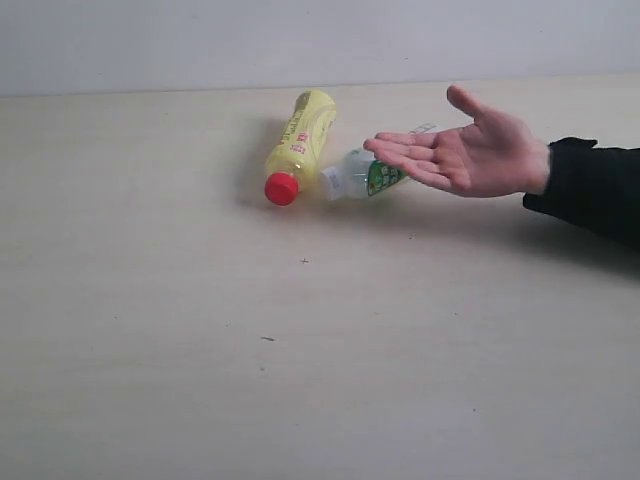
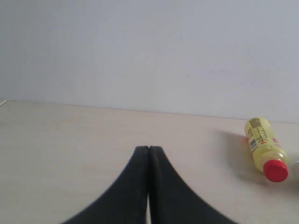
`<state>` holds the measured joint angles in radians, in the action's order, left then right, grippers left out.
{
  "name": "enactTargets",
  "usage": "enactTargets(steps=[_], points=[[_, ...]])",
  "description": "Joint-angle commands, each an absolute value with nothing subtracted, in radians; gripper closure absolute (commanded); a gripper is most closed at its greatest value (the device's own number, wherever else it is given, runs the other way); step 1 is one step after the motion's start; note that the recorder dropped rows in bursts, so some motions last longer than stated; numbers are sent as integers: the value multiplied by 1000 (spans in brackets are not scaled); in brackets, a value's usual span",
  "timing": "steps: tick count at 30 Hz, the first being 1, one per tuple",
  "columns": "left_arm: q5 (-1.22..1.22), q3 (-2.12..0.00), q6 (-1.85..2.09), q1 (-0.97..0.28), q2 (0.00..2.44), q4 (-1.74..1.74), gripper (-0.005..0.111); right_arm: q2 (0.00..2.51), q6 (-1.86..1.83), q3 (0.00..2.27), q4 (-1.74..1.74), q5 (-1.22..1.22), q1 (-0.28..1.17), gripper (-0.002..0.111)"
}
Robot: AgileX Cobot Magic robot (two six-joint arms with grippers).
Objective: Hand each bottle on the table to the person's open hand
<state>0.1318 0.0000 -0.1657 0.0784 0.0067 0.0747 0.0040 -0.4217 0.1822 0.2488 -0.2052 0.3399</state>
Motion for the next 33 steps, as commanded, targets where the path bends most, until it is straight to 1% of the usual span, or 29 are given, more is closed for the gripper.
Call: enactTargets(steps=[1, 4, 8, 16, 19, 24, 33], points=[[127, 0, -165, 80, 0, 76, 107, 0, -416, 180, 255, -192, 337, 108], [125, 0, -156, 80, 0, 78, 107, 0, -416, 180, 255, -192, 337, 108], [125, 0, 9, 80, 0, 181, 107, 0, -416, 180, 255, -192, 337, 108], [94, 0, 97, 80, 0, 173, 107, 0, -416, 180, 258, -192, 337, 108], [-40, 0, -85, 80, 0, 49, 107, 0, -416, 180, 258, -192, 337, 108], [-239, 0, -483, 80, 0, 33, 107, 0, -416, 180, 258, -192, 337, 108], [-497, 0, -652, 80, 0, 42, 107, 0, -416, 180, 258, -192, 337, 108]])
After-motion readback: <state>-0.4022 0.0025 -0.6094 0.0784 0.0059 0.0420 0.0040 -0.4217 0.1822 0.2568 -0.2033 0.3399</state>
